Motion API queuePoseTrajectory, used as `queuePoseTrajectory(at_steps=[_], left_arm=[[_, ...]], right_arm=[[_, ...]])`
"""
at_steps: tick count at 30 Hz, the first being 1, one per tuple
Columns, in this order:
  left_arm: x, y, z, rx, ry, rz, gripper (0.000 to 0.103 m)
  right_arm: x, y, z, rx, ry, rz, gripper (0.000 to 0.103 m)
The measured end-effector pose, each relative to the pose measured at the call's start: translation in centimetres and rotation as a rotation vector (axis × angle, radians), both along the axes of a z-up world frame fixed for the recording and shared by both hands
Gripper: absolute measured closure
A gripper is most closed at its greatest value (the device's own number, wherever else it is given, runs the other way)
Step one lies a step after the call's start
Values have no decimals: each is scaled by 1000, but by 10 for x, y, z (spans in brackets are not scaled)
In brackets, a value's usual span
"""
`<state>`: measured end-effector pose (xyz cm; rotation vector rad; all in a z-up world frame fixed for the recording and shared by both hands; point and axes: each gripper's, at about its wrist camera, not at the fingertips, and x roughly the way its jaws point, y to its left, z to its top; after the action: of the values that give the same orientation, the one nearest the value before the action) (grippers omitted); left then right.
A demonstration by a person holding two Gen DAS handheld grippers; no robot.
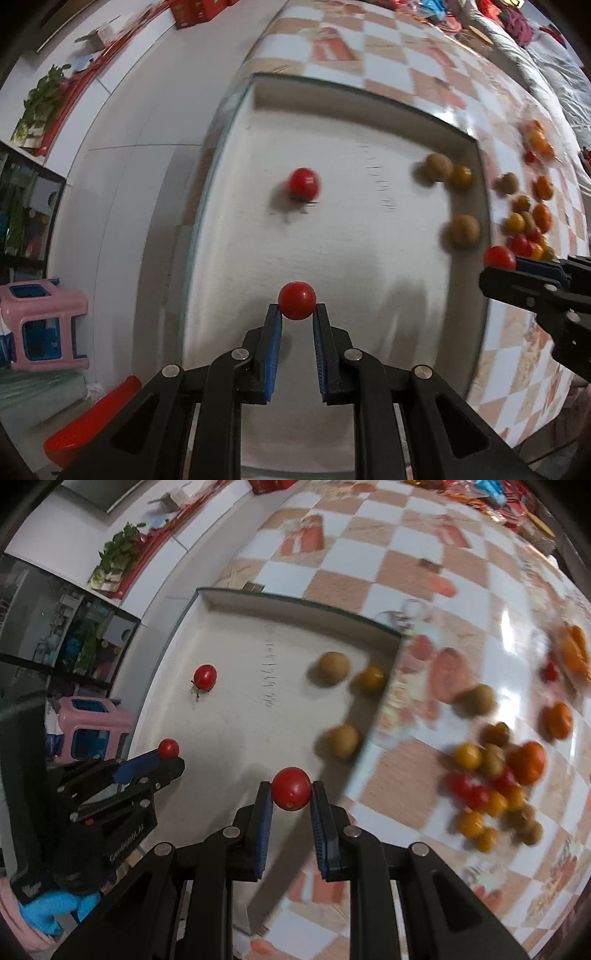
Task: Organize fruits
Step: 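Carry both tomatoes over the white tray and open both tools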
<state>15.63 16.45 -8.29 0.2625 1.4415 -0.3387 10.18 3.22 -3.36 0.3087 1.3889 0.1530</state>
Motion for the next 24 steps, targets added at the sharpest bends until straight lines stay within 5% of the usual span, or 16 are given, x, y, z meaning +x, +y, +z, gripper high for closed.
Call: queuePoseTrajectory(at_steps=[17, 20, 21, 22, 24], left_arm=[[4, 15, -21, 6, -6, -30, 84], [6, 12, -19, 5, -4, -27, 81], [6, 10, -18, -6, 2, -28, 65], [4, 10, -16, -3, -4, -26, 38], [1, 11, -8, 7, -59, -14, 23]], right_arm=[[47, 33, -39, -118, 67, 69, 80], [48, 37, -40, -99, 69, 83, 68], [49, 40, -40, -97, 70, 83, 50], [49, 41, -40, -93, 66, 84, 40], [49, 43, -38, -83, 55, 89, 35]])
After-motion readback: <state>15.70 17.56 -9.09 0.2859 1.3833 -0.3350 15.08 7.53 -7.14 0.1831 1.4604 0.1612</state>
